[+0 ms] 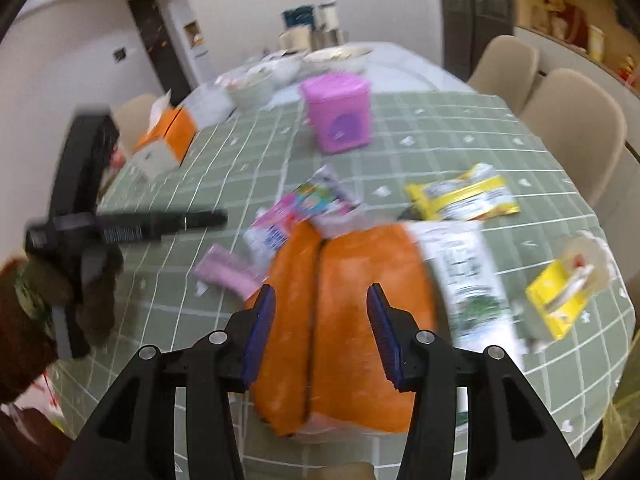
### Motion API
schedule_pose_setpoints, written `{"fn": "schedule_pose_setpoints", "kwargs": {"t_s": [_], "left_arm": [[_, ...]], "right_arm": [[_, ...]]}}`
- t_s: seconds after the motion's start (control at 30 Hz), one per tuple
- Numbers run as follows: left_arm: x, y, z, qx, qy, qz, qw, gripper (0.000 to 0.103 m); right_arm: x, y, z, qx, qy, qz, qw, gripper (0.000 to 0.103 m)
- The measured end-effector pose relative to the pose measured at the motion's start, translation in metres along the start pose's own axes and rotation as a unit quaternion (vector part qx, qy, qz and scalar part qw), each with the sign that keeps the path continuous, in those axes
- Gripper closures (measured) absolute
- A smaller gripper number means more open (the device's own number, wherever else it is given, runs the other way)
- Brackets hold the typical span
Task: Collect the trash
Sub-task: 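Grasp the orange bag with the right tool while the left reaches the pink wrapper, then grasp the pink wrapper with the left tool while the right holds the orange bag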
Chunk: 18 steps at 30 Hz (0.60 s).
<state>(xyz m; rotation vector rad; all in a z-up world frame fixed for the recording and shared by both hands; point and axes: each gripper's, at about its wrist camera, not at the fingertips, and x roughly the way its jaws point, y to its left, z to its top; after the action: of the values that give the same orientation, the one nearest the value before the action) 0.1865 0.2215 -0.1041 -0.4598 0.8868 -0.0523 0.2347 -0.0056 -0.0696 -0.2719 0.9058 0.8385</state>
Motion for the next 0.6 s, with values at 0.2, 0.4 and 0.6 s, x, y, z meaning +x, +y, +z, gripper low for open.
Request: {"fn": "schedule_pose_setpoints", "kwargs": {"t_s": [0.2, 0.4, 0.6], "left_arm": [[-0.025, 0.004, -0.01, -0.016, -0.019, -0.003, 0.9997, 0.061], [-0.03, 0.003, -0.021, -0.023, -0.018, -0.009, 0.9995, 0.058], [-0.025, -0.004, -0.028, -0.012, -0.008, -0.019, 0.9997, 0.055]], "right_arm": [[0.034, 0.011, -0.018, -0.048, 0.024, -0.055, 0.997, 0.058], [0.033, 0.0, -0.025, -0.035, 0.042, -0.054, 0.997, 0.06], [-0.005, -0.007, -0.028, 0.005, 0.016, -0.037, 0.999, 0.09]]}}
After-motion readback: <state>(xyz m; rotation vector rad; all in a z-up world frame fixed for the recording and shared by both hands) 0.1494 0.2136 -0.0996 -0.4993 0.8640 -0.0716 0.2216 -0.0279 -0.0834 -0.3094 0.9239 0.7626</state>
